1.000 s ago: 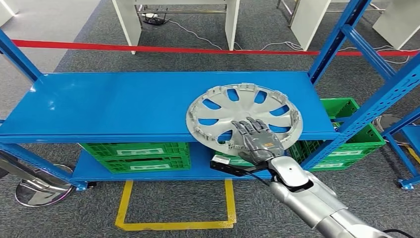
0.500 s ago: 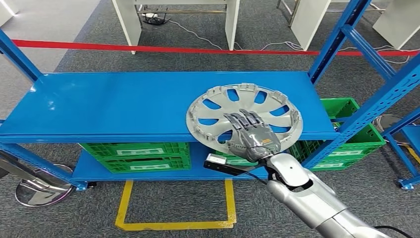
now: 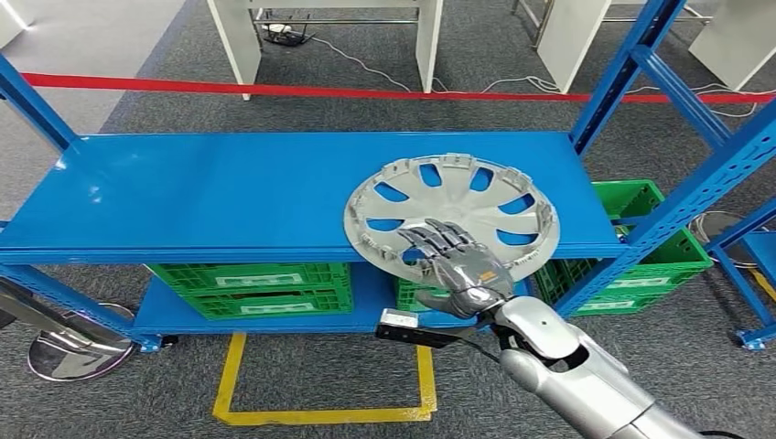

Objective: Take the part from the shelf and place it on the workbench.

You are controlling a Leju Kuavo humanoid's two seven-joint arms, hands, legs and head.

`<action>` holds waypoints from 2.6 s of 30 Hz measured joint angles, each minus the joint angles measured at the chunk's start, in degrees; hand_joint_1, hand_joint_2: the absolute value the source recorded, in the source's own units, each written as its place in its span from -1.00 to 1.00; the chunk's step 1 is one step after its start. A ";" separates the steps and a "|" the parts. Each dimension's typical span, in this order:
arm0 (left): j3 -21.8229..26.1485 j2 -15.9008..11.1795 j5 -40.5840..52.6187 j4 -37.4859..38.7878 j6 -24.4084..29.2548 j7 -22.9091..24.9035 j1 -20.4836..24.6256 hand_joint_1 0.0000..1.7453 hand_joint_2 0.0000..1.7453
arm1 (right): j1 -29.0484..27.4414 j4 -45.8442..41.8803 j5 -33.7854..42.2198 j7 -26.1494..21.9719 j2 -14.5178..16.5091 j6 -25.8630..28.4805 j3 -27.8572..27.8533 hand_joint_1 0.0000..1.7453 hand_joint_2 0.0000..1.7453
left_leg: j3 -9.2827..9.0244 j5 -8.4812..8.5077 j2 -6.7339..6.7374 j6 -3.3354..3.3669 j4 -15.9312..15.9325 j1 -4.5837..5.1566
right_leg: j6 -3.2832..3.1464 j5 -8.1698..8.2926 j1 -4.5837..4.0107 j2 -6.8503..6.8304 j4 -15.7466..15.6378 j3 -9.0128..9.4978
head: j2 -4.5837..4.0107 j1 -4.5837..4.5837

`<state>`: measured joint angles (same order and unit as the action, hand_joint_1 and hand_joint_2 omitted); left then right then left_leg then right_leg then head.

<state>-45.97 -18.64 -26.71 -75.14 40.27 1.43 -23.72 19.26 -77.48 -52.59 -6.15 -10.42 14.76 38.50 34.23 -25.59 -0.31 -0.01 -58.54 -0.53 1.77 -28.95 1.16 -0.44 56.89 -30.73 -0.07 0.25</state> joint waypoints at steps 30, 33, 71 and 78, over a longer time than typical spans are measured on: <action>3.17 1.23 4.58 -0.78 -0.16 4.40 -2.34 -1.00 -1.00 | -2.52 5.46 -3.18 2.60 -2.46 1.28 2.20 -1.00 1.00 | 0.00 -0.01 0.00 0.00 0.01 0.00 | 0.01 -0.02 0.00 -0.01 0.00 0.03 | 0.01 -0.01; 3.17 1.19 4.78 -0.80 -0.16 4.66 -2.34 -1.00 -1.00 | -1.94 6.32 -3.83 3.32 -2.46 1.27 2.20 -1.00 1.00 | 0.00 -0.01 0.00 0.00 0.01 0.00 | 0.01 -0.02 0.00 -0.01 0.00 0.02 | 0.00 -0.01; 3.76 1.06 9.12 -4.61 -0.10 9.29 -4.76 -1.00 -1.00 | -1.40 10.31 -5.53 5.53 -1.37 -0.15 1.54 -1.00 1.00 | 0.01 -0.01 -0.01 0.00 0.01 0.00 | 0.01 -0.02 0.00 -0.02 0.00 0.04 | 0.00 -0.01; 3.59 0.57 9.61 -4.94 -0.01 9.81 -4.85 -1.00 -1.00 | -0.61 11.69 -6.32 5.26 -0.68 2.48 1.48 -1.00 1.00 | 0.01 -0.01 0.00 0.00 0.01 0.00 | 0.01 -0.03 -0.01 -0.01 0.00 0.03 | 0.00 -0.01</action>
<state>-42.38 -18.08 -17.10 -80.08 40.26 11.24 -28.57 18.65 -65.79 -58.91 -0.90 -11.09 17.24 39.98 34.24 -25.60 -0.32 -0.01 -58.53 -0.53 1.78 -28.98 1.15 -0.45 56.89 -30.71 -0.07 0.24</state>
